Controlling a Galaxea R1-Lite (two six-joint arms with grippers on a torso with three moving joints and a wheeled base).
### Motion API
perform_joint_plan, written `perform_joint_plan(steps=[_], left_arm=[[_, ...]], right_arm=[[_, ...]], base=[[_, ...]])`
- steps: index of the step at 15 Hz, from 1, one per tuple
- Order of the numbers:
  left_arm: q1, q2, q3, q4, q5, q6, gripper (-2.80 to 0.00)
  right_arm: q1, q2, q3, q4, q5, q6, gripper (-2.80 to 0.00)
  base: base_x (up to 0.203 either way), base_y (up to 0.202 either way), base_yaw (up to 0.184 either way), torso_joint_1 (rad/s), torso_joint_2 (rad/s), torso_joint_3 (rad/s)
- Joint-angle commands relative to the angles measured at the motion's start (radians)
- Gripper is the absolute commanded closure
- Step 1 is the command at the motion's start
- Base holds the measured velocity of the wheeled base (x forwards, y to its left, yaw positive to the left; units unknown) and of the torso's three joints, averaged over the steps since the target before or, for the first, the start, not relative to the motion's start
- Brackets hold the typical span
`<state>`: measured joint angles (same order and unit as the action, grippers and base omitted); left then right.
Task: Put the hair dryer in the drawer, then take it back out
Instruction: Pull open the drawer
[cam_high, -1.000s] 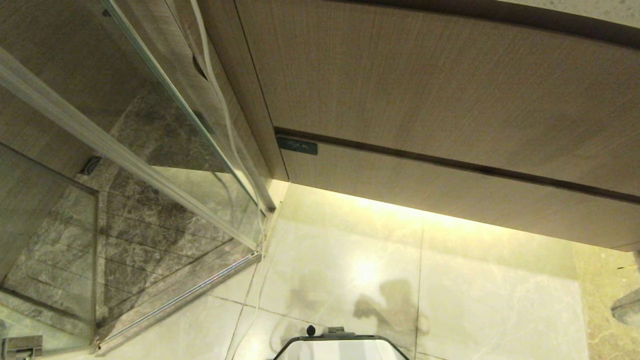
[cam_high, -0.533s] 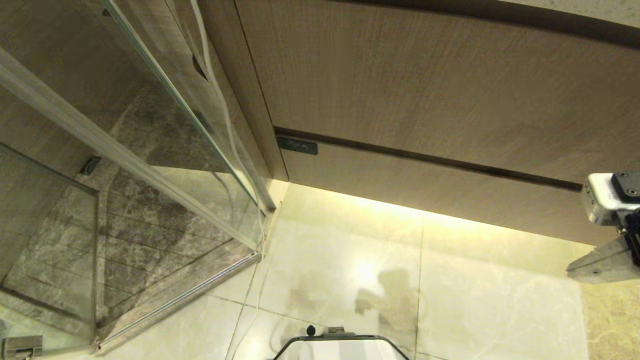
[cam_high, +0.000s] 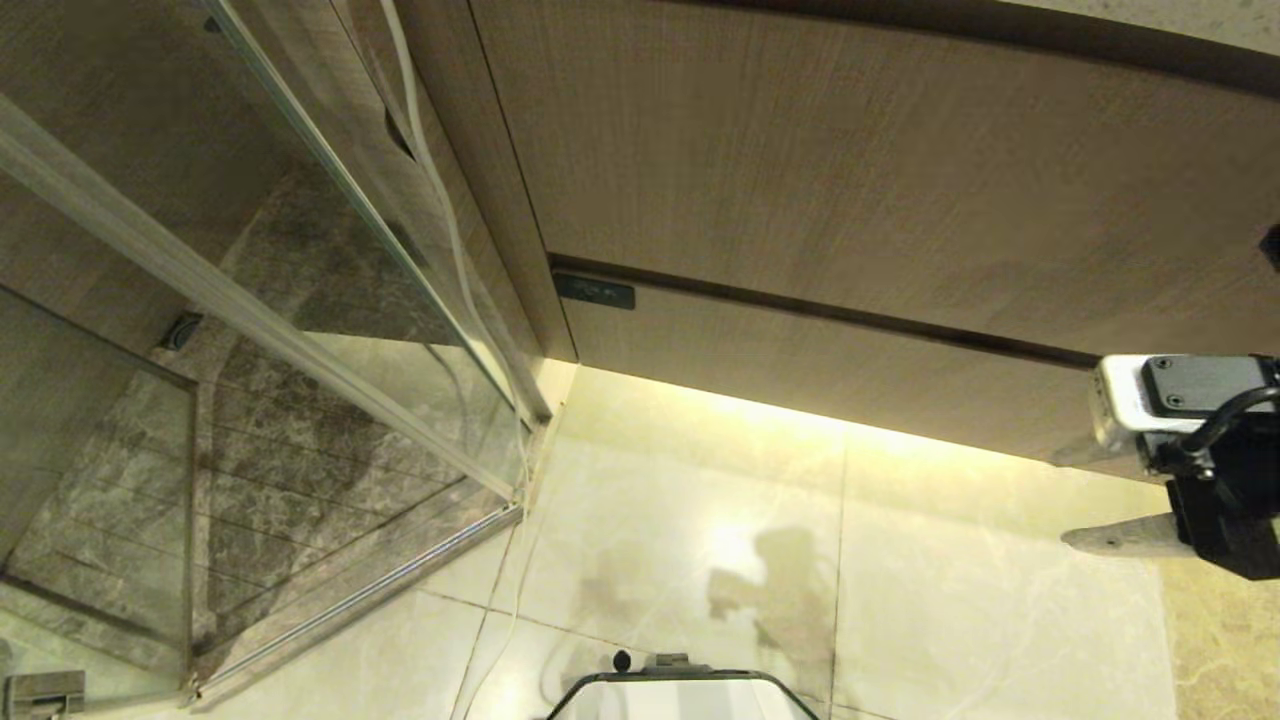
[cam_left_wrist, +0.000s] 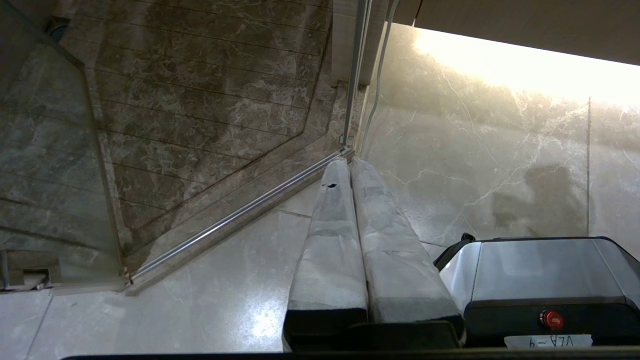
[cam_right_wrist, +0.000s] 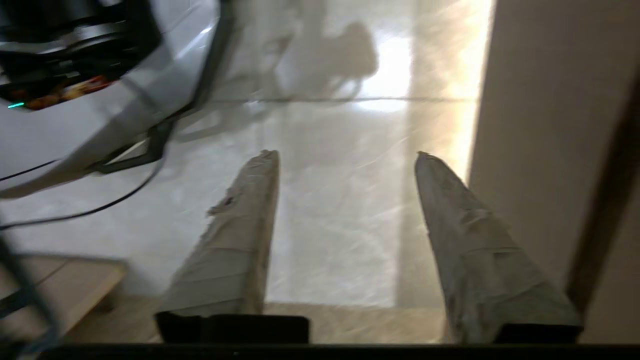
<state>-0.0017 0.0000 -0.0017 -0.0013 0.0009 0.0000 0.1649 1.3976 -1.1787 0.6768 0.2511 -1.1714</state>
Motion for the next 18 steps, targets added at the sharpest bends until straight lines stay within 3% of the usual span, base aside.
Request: perform_joint_plan(steps=[1, 5, 11, 13, 18], left_arm=[[0.000, 0.002, 0.000, 0.000, 0.001, 0.000, 0.00], [0.000, 0.002, 0.000, 0.000, 0.001, 0.000, 0.00], [0.000, 0.002, 0.000, 0.000, 0.001, 0.000, 0.00], [0.000, 0.002, 0.000, 0.000, 0.001, 0.000, 0.00], [0.000, 0.002, 0.000, 0.000, 0.001, 0.000, 0.00]], right_arm=[[-0.001, 0.029, 0.082, -0.199, 0.007, -0.029, -2.80], [-0.023, 0.081, 0.190, -0.396, 0.121, -0.069, -2.80], [-0.150, 0.201, 0.169, -0.524, 0.272, -0.273, -2.80], [-0.193, 0.237, 0.125, -0.543, 0.288, -0.344, -2.80], [-0.197, 0.284, 0.097, -0.556, 0.288, -0.347, -2.80]], base=[[0.000, 0.000, 0.000, 0.000, 0.00, 0.000], [0.000, 0.000, 0.000, 0.000, 0.00, 0.000], [0.000, 0.000, 0.000, 0.000, 0.00, 0.000], [0.000, 0.000, 0.000, 0.000, 0.00, 0.000], [0.000, 0.000, 0.000, 0.000, 0.00, 0.000]])
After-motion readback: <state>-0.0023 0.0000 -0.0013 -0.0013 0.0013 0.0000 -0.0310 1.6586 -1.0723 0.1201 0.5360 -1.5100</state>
